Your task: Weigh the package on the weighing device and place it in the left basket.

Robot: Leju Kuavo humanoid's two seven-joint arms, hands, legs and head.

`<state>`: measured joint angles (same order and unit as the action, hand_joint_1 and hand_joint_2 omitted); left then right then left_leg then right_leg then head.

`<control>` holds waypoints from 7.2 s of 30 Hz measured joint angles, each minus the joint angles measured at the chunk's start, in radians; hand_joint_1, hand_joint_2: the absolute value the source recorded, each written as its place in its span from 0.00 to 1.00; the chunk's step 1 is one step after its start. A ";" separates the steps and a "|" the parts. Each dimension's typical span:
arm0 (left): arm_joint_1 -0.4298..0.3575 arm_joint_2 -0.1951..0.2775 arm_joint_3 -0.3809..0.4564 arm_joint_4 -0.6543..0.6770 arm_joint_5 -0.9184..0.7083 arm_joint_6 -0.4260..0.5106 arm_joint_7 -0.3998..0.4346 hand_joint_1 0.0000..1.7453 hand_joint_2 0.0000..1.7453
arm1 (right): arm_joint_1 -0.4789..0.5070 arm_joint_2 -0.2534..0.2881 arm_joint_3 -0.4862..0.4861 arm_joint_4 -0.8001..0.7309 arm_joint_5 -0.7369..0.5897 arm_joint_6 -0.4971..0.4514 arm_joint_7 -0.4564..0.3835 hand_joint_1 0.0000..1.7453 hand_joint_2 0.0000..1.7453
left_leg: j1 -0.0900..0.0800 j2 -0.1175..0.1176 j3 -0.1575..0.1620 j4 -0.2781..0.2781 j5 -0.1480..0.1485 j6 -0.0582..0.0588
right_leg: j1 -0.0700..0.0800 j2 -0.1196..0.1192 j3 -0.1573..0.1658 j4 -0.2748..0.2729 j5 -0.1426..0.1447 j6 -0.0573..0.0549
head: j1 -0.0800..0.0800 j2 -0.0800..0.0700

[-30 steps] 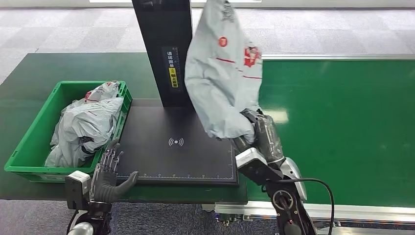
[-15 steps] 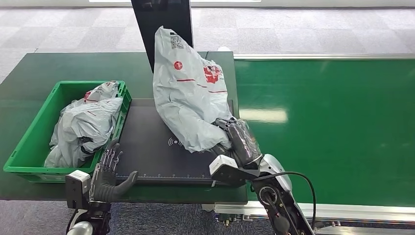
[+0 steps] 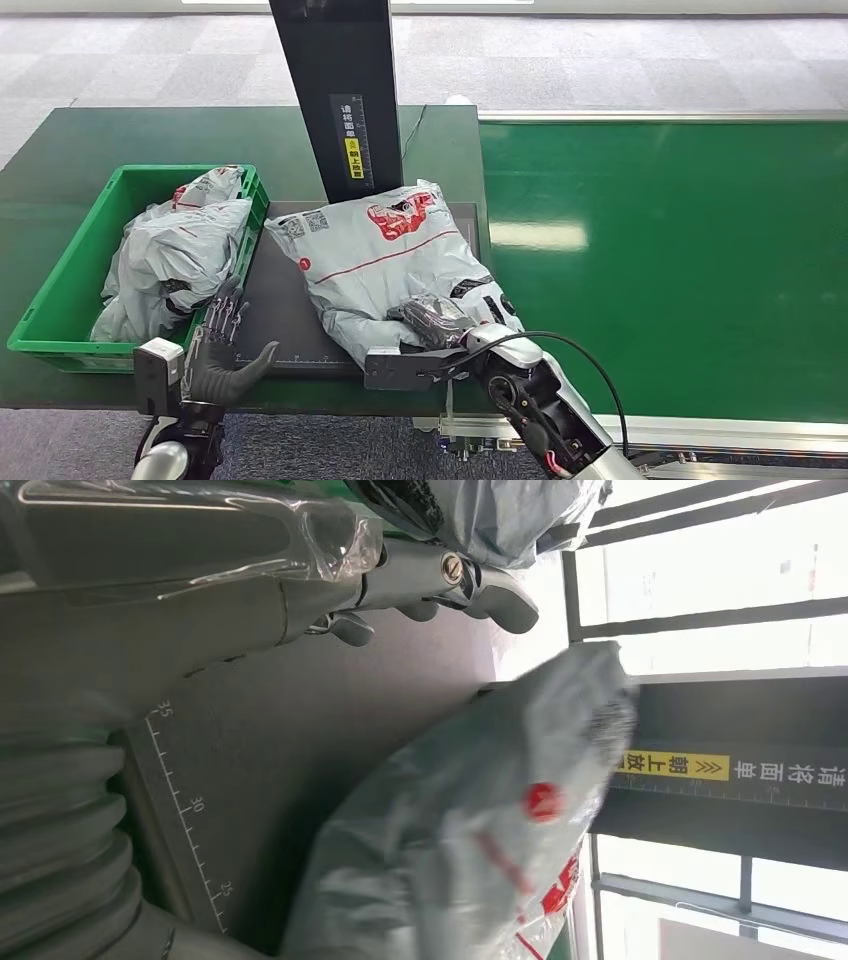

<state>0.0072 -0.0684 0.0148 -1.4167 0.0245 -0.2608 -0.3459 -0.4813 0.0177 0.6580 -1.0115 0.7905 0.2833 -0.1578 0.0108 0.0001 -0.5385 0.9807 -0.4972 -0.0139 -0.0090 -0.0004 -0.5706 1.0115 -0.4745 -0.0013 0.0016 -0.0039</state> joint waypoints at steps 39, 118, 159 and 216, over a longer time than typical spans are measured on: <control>-0.063 0.008 -0.026 0.070 -0.001 0.010 0.011 0.00 1.00 | -0.083 0.007 0.080 0.162 0.001 0.043 0.044 1.00 1.00 | 0.000 0.000 0.012 0.000 0.000 0.000 | 0.000 0.000 0.010 0.000 0.000 0.000 | 0.000 0.000; 0.069 -0.005 0.006 -0.110 -0.294 0.112 -0.136 0.00 1.00 | 0.250 0.050 -0.374 -0.339 -0.544 -0.261 -0.378 0.00 1.00 | 0.000 0.000 0.002 0.000 -0.001 0.000 | 0.000 0.000 0.001 0.000 0.000 0.000 | 0.001 0.000; -0.478 -0.023 -0.667 0.528 -0.736 0.079 0.208 0.97 1.00 | 0.306 0.125 -0.514 -0.479 -0.581 -0.313 -0.354 0.00 1.00 | 0.000 0.000 0.005 0.000 0.000 0.000 | 0.000 0.000 0.005 0.000 0.001 0.000 | 0.001 0.000; -0.115 -0.033 -0.066 -0.444 -0.668 0.883 -0.349 1.00 1.00 | 0.306 0.105 -0.493 -0.487 -0.685 -0.294 -0.326 0.00 1.00 | 0.000 0.000 0.001 0.000 0.000 0.000 | 0.000 0.000 0.001 0.000 0.001 0.000 | 0.001 0.000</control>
<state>-0.1078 -0.1018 -0.0513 -1.8605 -0.6432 0.6226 -0.6952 -0.1758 0.1224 0.1654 -1.4988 0.1055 -0.0103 -0.4833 0.0111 0.0001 -0.5375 0.9805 -0.4976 -0.0140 -0.0089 -0.0002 -0.5696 1.0114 -0.4739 -0.0009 0.0029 -0.0041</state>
